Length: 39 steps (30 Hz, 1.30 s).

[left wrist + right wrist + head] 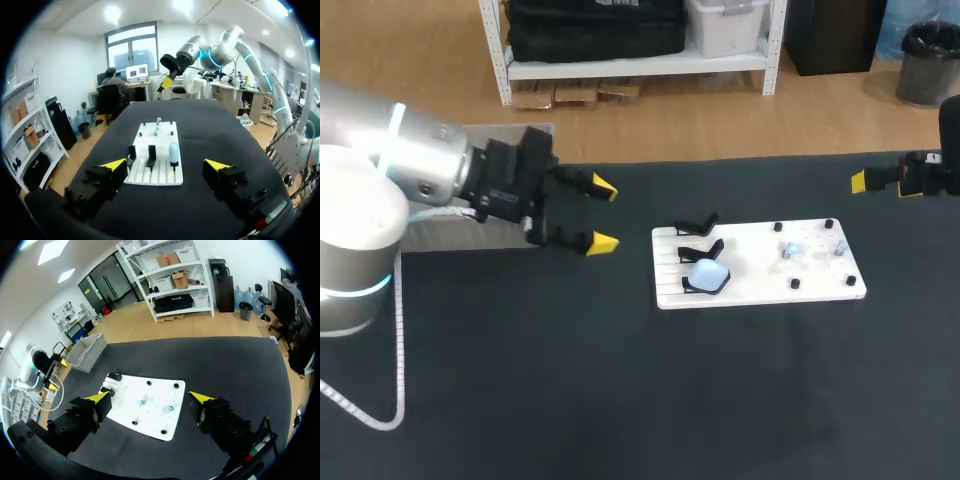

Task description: Pick up each earbud case from the left stands, insert the matching earbuds, close the lid, and place the case in the box.

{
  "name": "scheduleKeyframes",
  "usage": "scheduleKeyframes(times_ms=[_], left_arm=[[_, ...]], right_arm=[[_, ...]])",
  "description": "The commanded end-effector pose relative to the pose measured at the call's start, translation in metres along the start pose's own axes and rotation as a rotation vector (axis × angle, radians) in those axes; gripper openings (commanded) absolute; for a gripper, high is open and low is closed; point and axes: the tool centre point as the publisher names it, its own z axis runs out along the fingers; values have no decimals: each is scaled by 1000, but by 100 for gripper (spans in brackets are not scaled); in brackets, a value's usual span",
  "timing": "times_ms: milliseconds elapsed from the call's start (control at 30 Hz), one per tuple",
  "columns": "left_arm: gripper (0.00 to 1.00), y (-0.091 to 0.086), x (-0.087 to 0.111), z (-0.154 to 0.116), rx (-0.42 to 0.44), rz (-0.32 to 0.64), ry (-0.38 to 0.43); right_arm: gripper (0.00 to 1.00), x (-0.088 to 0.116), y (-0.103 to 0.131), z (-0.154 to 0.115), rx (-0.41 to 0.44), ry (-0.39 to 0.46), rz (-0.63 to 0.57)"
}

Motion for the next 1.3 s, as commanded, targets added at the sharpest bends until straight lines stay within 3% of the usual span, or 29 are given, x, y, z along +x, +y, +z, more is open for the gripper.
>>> scheduleKeyframes(times_ms=[33, 200, 633, 1200, 1267, 1300], left_arm=[[100, 1, 10, 29, 19, -2, -6], [100, -8, 19, 53, 53, -12, 4], [100, -22, 26, 88, 24, -3, -19], [100, -24, 29, 125, 27, -67, -31], [63, -22, 30, 128, 24, -78, -33], [60, -21, 30, 129, 21, -81, -33]], right_arm=[[100, 0, 0, -1, 0, 1, 0], [100, 0, 0, -1, 0, 1, 0], [100, 0, 0, -1, 0, 1, 0], [100, 0, 0, -1, 0, 1, 0], [100, 0, 0, -1, 0, 1, 0], [100, 0, 0, -1, 0, 1, 0]])
